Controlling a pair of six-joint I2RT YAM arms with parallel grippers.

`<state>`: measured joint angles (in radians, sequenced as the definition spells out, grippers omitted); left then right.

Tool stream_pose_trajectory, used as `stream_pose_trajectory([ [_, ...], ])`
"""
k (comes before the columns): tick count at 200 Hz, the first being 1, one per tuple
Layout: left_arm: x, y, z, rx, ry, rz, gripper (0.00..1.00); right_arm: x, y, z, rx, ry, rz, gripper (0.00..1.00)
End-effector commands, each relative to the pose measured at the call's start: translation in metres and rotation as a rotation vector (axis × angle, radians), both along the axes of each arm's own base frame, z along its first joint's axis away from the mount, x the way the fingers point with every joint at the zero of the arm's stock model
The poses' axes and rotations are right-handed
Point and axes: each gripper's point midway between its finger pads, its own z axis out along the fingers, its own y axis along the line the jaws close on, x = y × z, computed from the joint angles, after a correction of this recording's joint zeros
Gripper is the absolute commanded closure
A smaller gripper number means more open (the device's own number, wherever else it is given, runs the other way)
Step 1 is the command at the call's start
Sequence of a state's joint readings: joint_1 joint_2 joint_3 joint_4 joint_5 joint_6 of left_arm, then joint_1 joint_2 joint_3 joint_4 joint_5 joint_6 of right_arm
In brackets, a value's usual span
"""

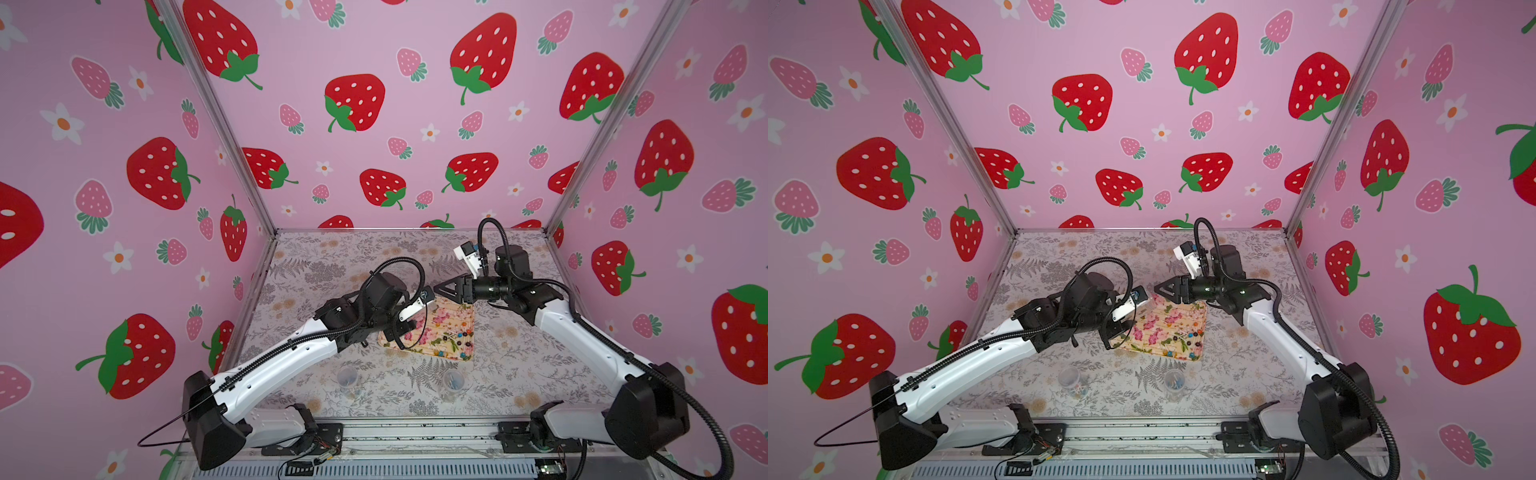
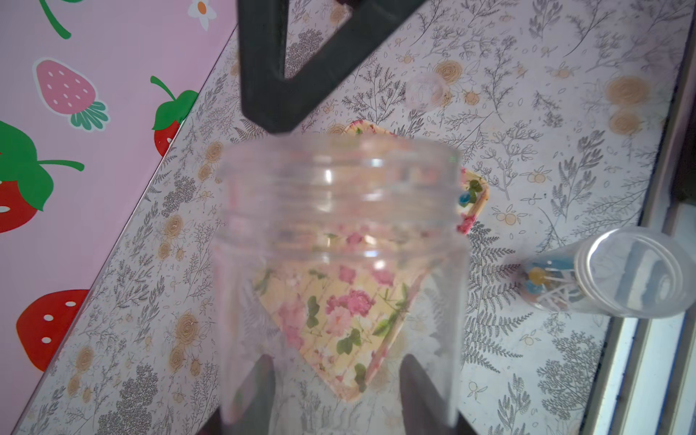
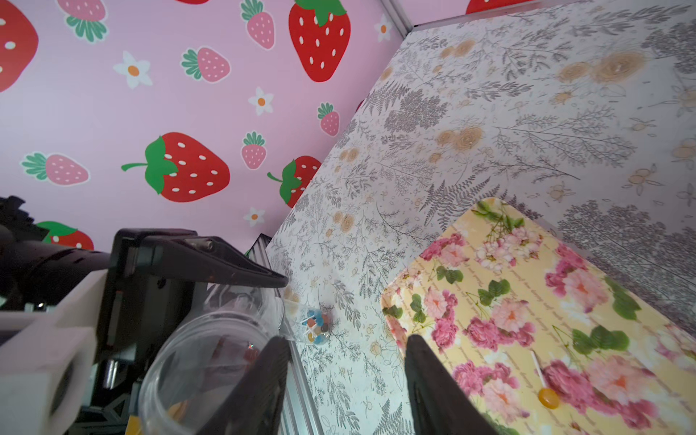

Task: Pour the candies out of the jar
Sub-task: Place the jar at the center of the board.

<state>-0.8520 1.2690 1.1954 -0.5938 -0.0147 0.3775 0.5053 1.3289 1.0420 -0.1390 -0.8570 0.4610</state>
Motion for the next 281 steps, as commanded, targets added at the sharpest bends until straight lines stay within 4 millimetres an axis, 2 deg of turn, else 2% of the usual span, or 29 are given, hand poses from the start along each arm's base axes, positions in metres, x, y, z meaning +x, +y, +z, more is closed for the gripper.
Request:
stream_pose_trajectory([
  [1,-0.007,-0.009,0.006,-0.085,0.035,-0.028,0.45,-0.012,0.008,0.012,0.021,-0.048,0.081,0.5],
  [70,-0.007,-0.011,0.006,-0.104,0.035,-0.026,0.45,-0.026,0.015,0.018,0.035,-0.07,0.132,0.54],
  [160,-0.006,0.001,0.007,-0.106,0.025,0.005,0.45,-0.038,0.006,0.02,0.019,-0.089,0.136,0.55],
  [254,-0.008,-0.013,0.01,-0.13,0.051,-0.051,0.44,-0.046,0.016,0.019,0.026,-0.072,0.199,0.58],
  [281,-0.007,-0.015,0.014,-0.135,0.038,-0.062,0.44,-0.048,0.022,0.011,0.007,-0.056,0.223,0.6],
])
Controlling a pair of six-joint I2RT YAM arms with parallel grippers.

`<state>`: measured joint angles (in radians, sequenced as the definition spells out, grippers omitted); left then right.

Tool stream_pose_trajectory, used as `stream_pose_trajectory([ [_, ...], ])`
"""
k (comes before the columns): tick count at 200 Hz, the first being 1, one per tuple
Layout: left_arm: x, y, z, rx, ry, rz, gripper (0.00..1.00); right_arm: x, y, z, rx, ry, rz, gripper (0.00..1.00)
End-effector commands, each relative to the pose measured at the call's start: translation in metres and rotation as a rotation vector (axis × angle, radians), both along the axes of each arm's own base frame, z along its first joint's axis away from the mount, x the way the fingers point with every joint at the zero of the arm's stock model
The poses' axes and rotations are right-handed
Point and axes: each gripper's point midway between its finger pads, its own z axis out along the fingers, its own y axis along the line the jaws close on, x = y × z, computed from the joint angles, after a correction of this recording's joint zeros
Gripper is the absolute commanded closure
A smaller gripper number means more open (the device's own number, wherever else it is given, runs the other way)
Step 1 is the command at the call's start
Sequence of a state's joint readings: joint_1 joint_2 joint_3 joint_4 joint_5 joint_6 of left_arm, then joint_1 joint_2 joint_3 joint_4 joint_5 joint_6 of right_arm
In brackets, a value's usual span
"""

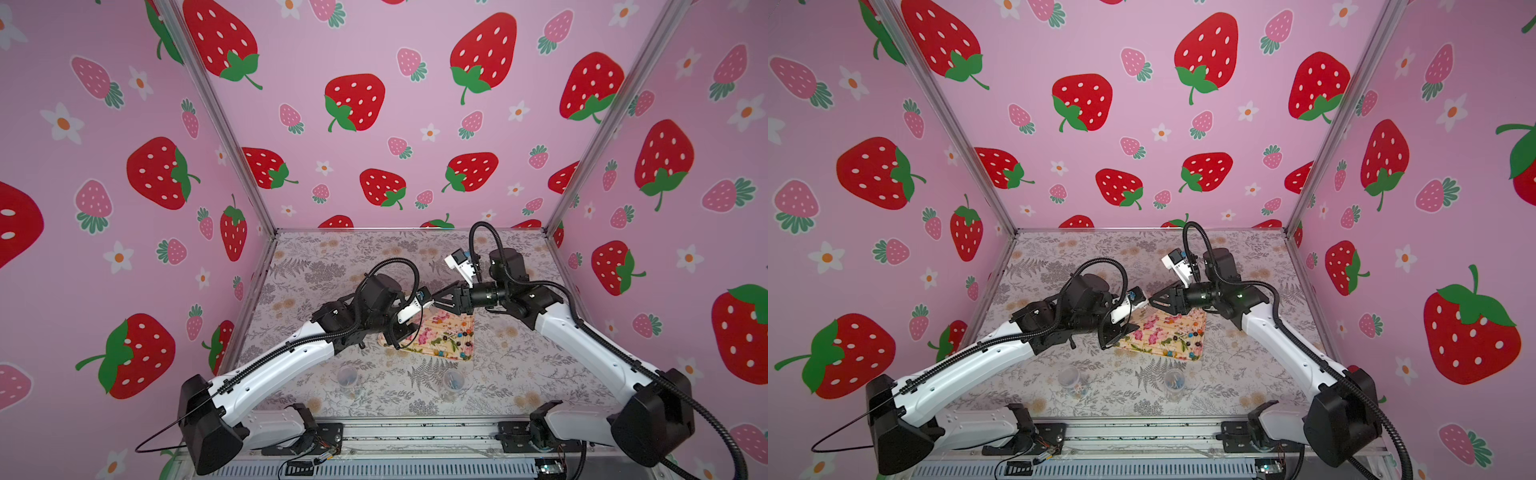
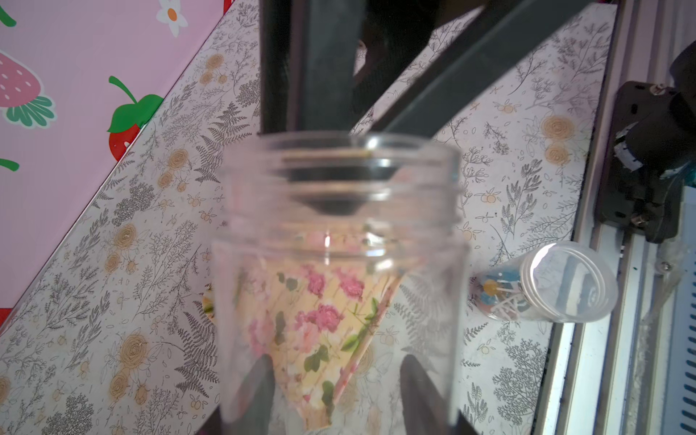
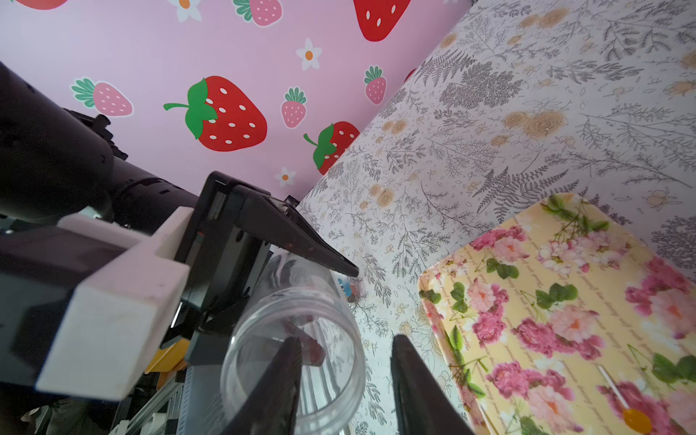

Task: Pour the candies out of the jar
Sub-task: Place the jar at the center of the board.

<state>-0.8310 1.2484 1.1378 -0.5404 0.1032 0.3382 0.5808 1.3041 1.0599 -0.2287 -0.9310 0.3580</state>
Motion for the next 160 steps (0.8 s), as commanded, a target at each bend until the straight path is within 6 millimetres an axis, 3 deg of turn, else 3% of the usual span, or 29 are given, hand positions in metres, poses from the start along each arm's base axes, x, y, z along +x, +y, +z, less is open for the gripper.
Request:
stream_pose_trajectory([
  [1,0.003,-0.008,0.022,-0.053,-0.034,-0.023,0.44,-0.005,0.007,0.004,0.004,-0.017,0.052,0.61],
  [64,0.004,-0.01,0.023,-0.059,-0.039,-0.025,0.43,-0.005,0.013,-0.004,-0.02,-0.017,0.061,0.78],
  [103,0.006,-0.012,0.021,-0.059,-0.034,-0.021,0.43,-0.004,0.011,-0.007,-0.053,-0.033,0.037,1.0],
  [125,0.006,-0.011,0.019,-0.055,-0.026,-0.016,0.39,-0.002,0.009,-0.008,-0.066,-0.04,0.019,1.0],
  [146,0.007,-0.009,0.018,-0.054,-0.029,0.003,0.28,0.0,0.008,-0.008,-0.075,-0.046,0.003,1.0],
  [157,0.008,-0.006,0.019,-0.057,-0.034,0.019,0.02,0.001,0.008,-0.01,-0.081,-0.048,-0.006,1.0],
  [160,0.009,-0.006,0.02,-0.059,-0.038,0.025,0.0,0.002,0.008,-0.01,-0.084,-0.047,-0.012,1.0],
])
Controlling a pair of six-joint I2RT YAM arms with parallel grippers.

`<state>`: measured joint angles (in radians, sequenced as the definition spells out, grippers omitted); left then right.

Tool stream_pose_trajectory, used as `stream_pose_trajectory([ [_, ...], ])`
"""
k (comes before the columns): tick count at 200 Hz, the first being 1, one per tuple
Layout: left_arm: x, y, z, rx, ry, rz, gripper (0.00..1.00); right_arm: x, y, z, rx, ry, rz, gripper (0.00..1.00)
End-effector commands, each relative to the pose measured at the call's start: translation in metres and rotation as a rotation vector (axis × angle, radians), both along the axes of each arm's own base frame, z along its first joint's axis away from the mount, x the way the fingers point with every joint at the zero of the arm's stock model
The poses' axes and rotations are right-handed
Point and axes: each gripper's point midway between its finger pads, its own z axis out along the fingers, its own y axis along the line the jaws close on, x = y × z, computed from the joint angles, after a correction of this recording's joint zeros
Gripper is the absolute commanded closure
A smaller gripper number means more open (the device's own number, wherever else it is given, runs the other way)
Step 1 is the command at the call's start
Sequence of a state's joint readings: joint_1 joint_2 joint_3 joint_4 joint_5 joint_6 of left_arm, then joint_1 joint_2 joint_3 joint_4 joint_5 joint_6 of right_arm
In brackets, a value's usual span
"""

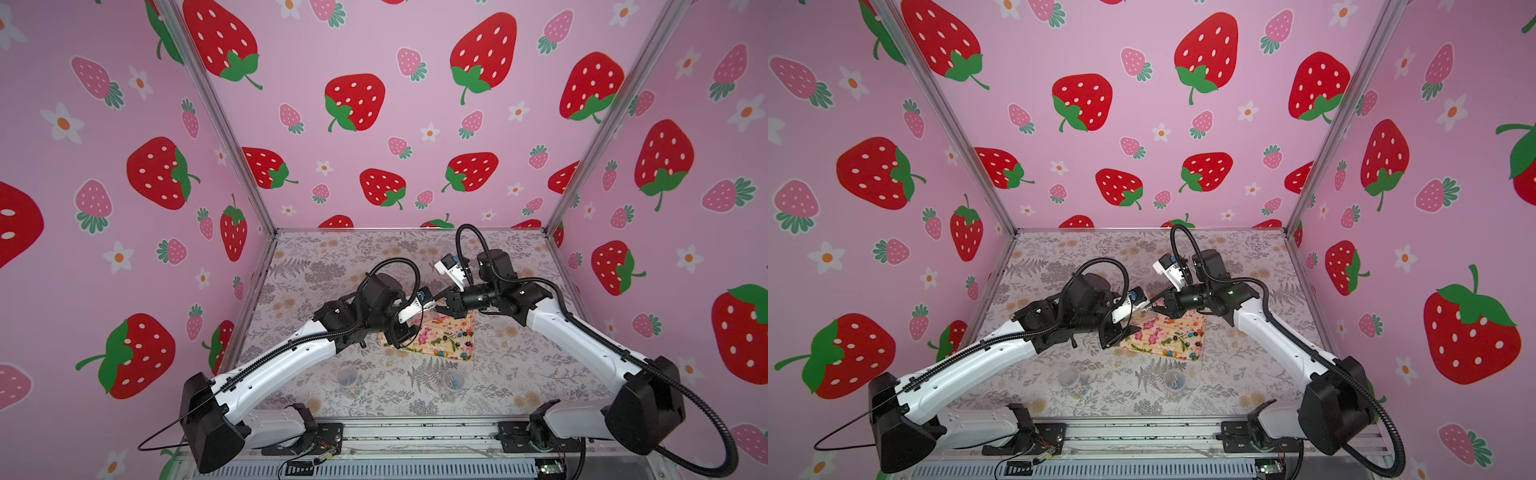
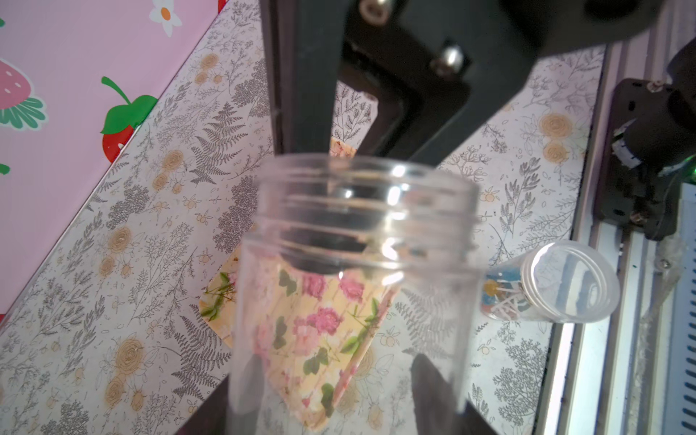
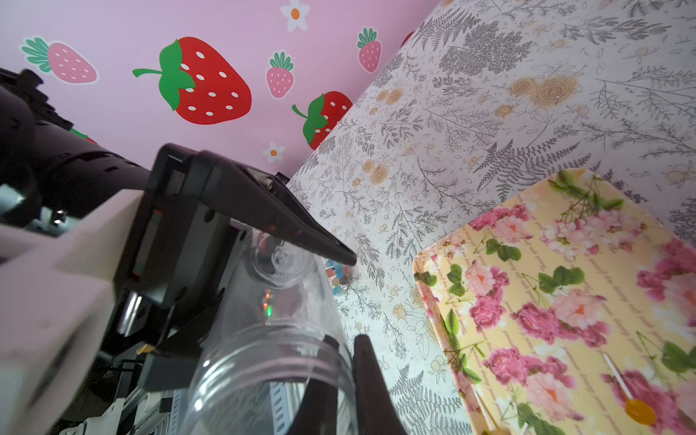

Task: Pour the candies out of the jar
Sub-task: Place the jar at the center of the board.

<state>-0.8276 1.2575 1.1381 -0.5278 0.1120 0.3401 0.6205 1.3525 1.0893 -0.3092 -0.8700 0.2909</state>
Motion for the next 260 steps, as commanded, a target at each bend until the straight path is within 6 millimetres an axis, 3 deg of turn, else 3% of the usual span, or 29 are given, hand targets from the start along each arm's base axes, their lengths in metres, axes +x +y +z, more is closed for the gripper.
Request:
stream_pose_trajectory([
  [1,0.007,-0.003,0.021,-0.054,-0.039,0.032,0.01,0.004,0.0,0.011,-0.002,-0.047,-0.027,1.0],
  [31,0.009,0.008,0.028,-0.078,-0.078,0.089,0.01,0.016,-0.006,0.003,-0.062,-0.051,-0.098,1.0],
  [53,0.009,0.022,0.036,-0.11,-0.112,0.154,0.01,0.037,-0.02,-0.011,-0.159,-0.048,-0.191,1.0],
  [68,0.01,0.035,0.04,-0.13,-0.137,0.216,0.01,0.061,-0.041,-0.025,-0.273,-0.043,-0.297,1.0],
  [106,0.006,0.06,0.043,-0.205,-0.149,0.338,0.01,0.124,-0.123,-0.061,-0.675,-0.095,-0.569,1.0],
  [134,0.0,0.068,0.04,-0.259,-0.136,0.372,0.01,0.155,-0.15,-0.072,-0.841,-0.095,-0.607,1.0],
  [185,-0.007,0.069,0.029,-0.283,-0.085,0.379,0.01,0.192,-0.168,-0.095,-1.101,-0.099,-0.559,1.0],
  [260,-0.008,0.075,0.023,-0.287,-0.081,0.409,0.01,0.208,-0.15,-0.121,-1.198,-0.094,-0.47,1.0],
])
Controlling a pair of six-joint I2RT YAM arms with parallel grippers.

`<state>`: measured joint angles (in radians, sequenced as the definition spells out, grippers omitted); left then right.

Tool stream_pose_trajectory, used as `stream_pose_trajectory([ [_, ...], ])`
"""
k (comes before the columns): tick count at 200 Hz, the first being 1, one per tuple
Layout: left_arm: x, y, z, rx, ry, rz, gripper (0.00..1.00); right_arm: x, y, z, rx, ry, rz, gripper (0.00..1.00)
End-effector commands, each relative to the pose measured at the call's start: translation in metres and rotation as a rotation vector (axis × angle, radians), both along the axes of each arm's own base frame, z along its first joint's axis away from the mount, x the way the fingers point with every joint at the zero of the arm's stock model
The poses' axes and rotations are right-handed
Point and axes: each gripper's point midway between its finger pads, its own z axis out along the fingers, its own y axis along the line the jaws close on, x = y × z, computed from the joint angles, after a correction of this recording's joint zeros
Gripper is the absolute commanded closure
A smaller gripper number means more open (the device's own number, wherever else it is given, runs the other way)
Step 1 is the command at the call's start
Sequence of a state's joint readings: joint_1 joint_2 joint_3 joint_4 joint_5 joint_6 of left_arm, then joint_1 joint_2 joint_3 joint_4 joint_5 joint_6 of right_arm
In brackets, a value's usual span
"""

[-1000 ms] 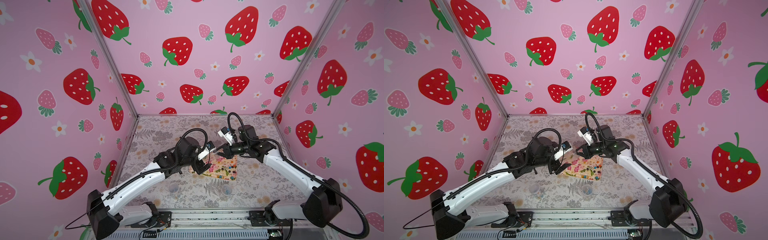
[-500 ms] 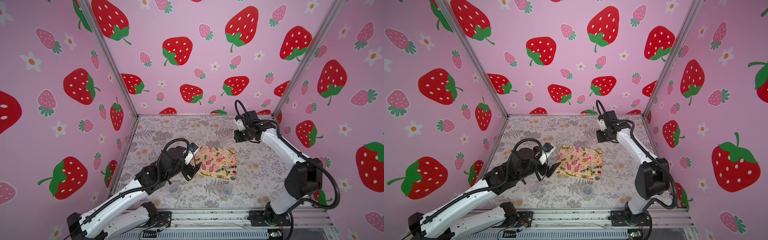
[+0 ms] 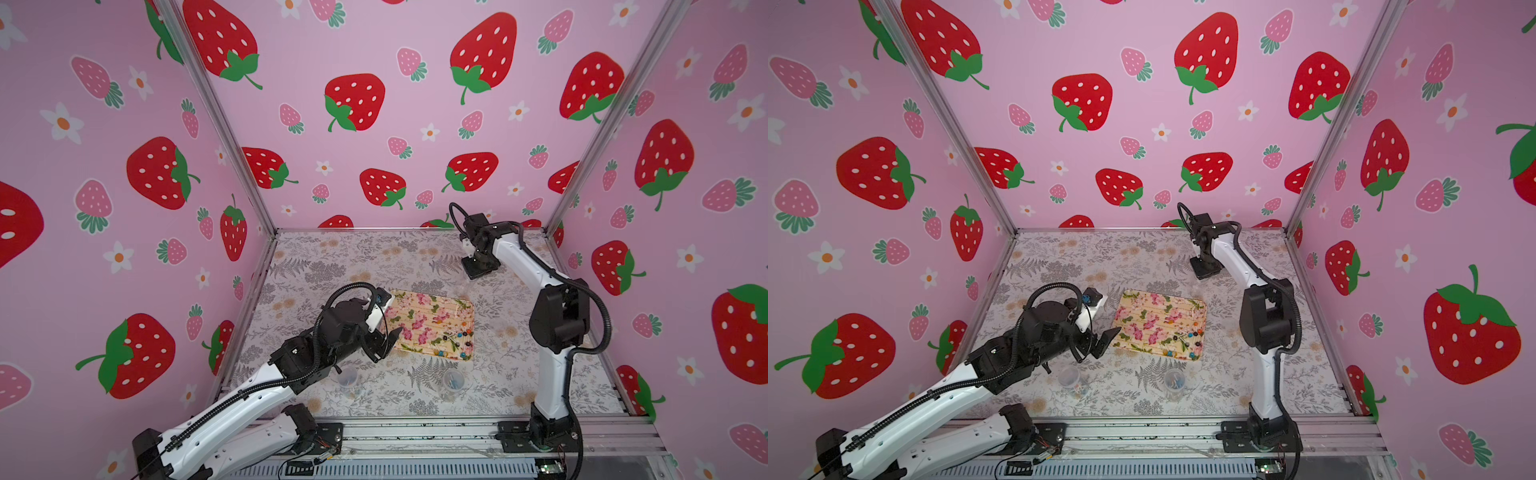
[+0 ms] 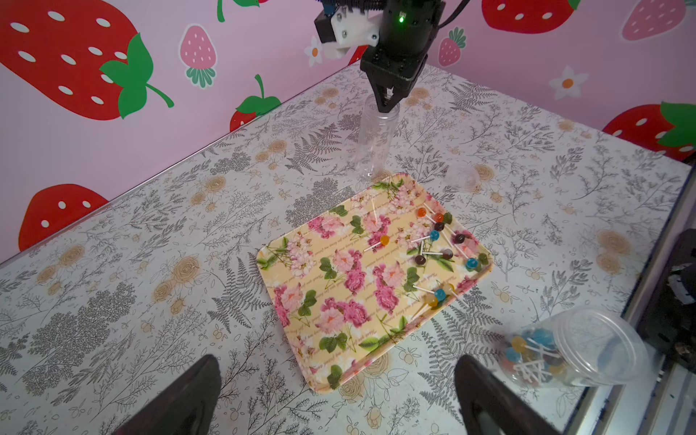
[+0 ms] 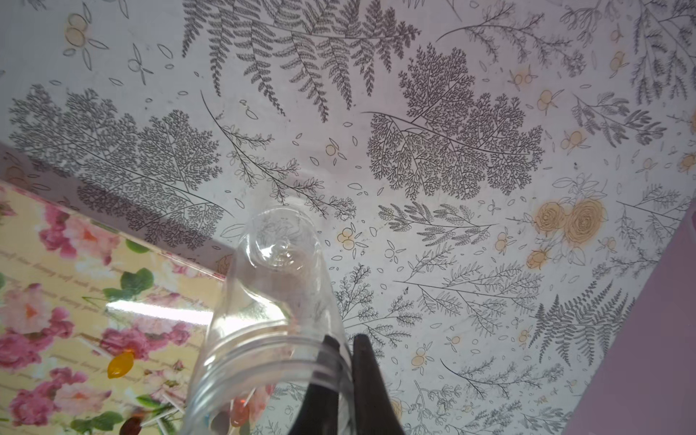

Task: Pour the candies out of the jar
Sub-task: Place the jar at the center of the board.

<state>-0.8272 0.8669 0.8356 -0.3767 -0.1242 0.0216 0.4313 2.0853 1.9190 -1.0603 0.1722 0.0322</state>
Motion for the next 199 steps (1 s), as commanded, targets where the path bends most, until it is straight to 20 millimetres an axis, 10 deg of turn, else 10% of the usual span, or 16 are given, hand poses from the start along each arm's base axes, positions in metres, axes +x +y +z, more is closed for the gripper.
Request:
stream_pose_trajectory([
  [1,0.002,0.004,0.004,-0.028,-0.011,0.031,0.01,-0.006,0.001,0.004,-0.056,0.029,0.039,1.0],
  [131,-0.002,0.012,-0.004,-0.027,-0.005,0.046,0.01,-0.002,0.014,-0.009,-0.085,0.062,0.064,1.0],
  [199,-0.002,0.01,-0.005,-0.028,0.002,0.039,0.01,-0.002,0.024,-0.007,-0.06,0.06,0.075,0.78],
])
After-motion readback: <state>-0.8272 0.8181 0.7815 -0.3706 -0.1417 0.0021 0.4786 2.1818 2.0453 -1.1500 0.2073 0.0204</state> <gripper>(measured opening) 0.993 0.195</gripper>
